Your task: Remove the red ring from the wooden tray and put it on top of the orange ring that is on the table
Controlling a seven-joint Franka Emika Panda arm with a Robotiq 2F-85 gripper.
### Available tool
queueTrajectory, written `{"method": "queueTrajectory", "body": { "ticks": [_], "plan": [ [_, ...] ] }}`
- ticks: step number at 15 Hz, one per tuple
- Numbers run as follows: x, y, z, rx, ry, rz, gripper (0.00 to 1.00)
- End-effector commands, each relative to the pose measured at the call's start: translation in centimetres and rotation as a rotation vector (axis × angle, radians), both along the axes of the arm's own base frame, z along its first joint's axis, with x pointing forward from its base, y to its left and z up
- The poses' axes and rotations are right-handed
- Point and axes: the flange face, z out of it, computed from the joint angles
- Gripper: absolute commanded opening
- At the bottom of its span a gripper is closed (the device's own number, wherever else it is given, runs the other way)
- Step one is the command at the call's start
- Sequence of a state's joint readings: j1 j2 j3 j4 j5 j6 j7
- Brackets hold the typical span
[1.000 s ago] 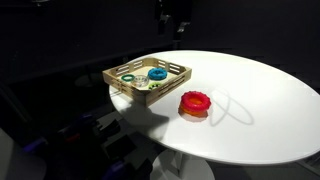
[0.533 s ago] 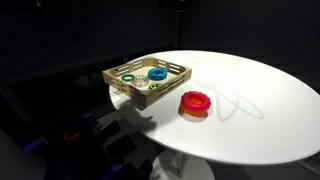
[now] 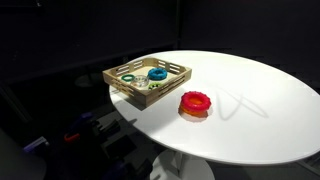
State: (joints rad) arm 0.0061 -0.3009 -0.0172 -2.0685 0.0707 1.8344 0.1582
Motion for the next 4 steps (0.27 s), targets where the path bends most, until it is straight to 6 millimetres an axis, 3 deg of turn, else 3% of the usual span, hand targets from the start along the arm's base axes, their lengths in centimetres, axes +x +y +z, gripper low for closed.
{"method": "queueTrajectory", "body": {
  "ticks": [1,4],
  "plan": [
    [0.02,-0.01,-0.07,0.0,0.003,0.0,1.0],
    [0.18,-0.02,-0.52,0.0,0.012,0.0,1.0]
  ]
}}
